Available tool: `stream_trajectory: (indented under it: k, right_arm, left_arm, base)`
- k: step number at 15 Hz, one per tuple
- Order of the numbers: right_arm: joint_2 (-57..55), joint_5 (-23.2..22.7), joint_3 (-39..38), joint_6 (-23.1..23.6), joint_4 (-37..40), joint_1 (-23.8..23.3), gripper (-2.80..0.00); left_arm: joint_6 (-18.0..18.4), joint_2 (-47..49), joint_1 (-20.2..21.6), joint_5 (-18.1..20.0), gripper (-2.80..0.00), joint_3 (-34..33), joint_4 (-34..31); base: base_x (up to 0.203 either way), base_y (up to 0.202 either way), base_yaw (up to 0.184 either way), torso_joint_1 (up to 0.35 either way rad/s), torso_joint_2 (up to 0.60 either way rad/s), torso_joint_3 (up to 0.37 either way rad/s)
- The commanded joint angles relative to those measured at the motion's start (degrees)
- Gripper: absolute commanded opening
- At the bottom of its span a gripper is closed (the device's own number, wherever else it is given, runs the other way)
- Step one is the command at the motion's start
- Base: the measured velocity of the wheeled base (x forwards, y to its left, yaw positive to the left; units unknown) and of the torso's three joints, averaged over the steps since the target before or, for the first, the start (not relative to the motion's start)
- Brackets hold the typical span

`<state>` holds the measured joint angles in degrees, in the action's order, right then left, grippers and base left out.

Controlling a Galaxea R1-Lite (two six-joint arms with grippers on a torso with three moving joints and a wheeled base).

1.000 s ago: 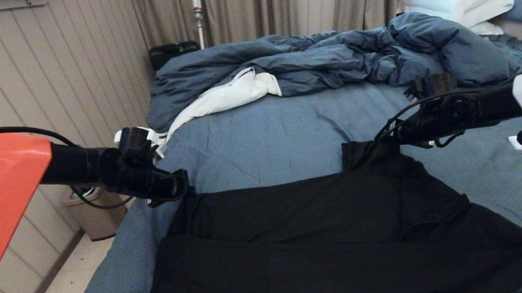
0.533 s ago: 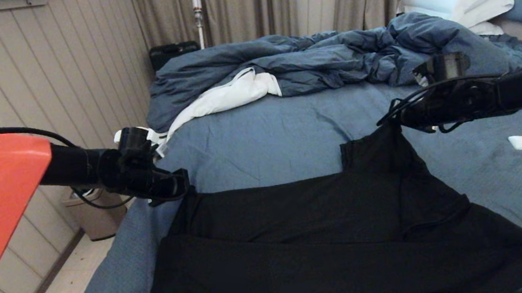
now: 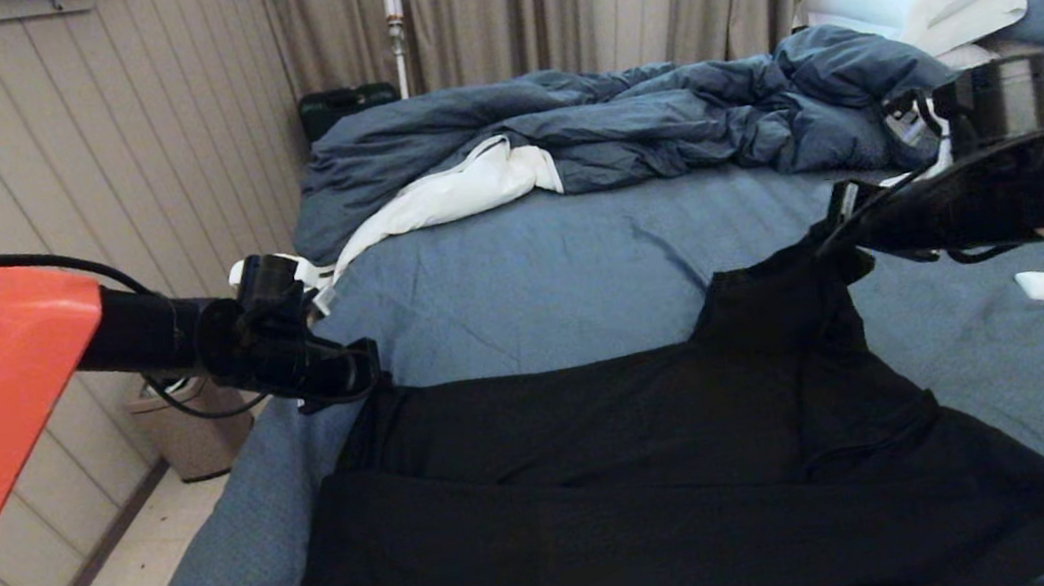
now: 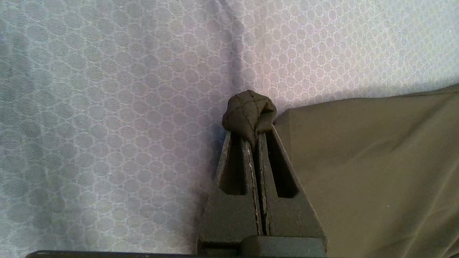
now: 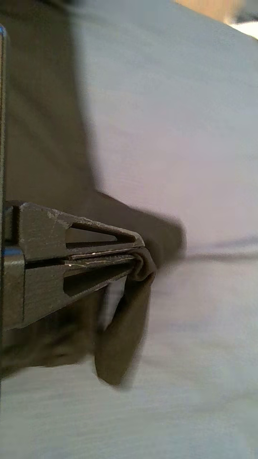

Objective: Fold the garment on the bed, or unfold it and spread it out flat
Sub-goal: Fold the black T-shirt

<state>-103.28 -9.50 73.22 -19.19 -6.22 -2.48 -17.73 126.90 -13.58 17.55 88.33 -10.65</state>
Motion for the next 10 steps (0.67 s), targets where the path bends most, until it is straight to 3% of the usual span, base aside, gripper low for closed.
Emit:
stream_trajectory:
  k: [1,6,10]
  right_arm:
    - [7.5,-0.99,-5.54,0.72,-0.18,-0.39,-2.8]
    - [17.97,-5.81,-20.34,8.02,-0.37,-3.98,-2.8]
    - [20.0,-8.28,-27.94,14.32,-0.37,-6.82,-2.8]
  left_arm:
    - [-0.17,-0.17,-0.04,0.11,-2.8,-0.09,-0.07]
    - [-0.2,-0.17,-0.13,0.11,-2.8,-0.18,-0.07]
    - [-0.2,-0.17,-0.31,0.11,-2.8,-0.28,0.0]
  base:
    - [0.0,0.0,0.0,0.0,0.0,0.0]
    - [0.0,0.0,0.0,0.0,0.0,0.0]
    - [0.0,0.0,0.0,0.0,0.0,0.0]
